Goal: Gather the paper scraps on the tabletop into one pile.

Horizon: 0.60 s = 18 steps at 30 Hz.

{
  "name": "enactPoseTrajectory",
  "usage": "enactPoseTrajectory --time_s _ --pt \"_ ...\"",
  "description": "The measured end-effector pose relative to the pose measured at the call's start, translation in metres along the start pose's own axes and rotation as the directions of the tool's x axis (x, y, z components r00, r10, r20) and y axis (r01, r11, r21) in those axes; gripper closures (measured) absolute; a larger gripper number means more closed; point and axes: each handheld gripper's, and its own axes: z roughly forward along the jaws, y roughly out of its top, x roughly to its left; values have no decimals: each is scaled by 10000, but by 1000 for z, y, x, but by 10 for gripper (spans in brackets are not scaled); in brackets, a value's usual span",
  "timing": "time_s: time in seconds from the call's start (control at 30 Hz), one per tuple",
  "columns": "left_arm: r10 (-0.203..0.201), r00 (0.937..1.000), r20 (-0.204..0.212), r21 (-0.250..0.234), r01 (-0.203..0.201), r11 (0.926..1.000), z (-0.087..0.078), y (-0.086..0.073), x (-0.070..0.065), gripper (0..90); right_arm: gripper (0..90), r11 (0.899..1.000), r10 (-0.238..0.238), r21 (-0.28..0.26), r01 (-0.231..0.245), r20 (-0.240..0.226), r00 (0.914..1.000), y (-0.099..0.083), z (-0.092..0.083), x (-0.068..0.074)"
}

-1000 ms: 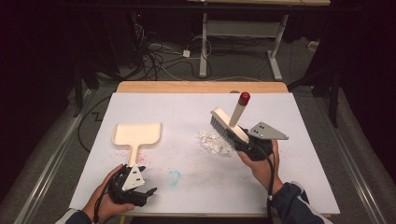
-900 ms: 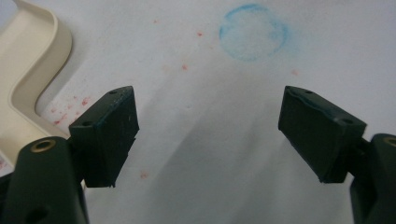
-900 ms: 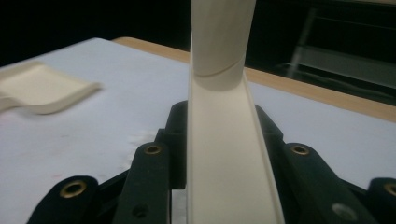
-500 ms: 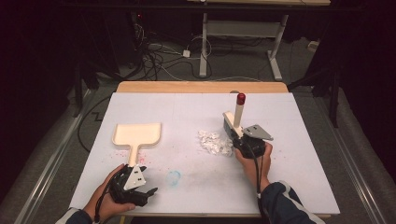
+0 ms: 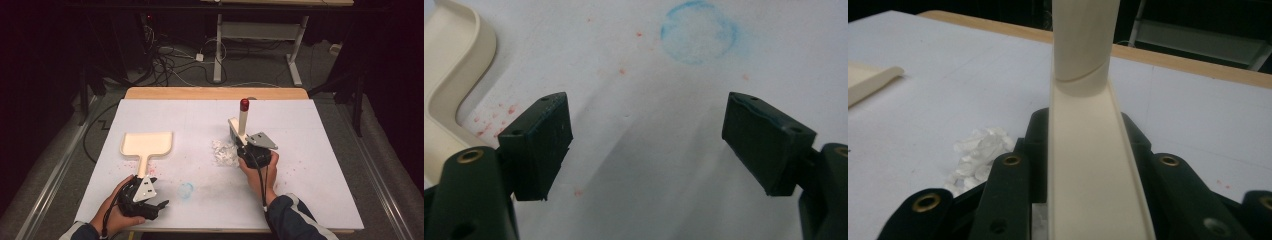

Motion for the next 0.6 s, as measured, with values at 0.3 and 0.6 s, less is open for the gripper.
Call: enactPoseTrajectory --time_s 0.3,0.6 --pt "-8 9999 -172 -69 7 10000 0 2 1 192 676 9980 -14 -637 4 -166 9999 10 -20 -20" --pt "-96 9995 -296 -75 94 9999 -1 1 2 192 676 9932 156 -1149 -189 -295 9994 15 -47 -50"
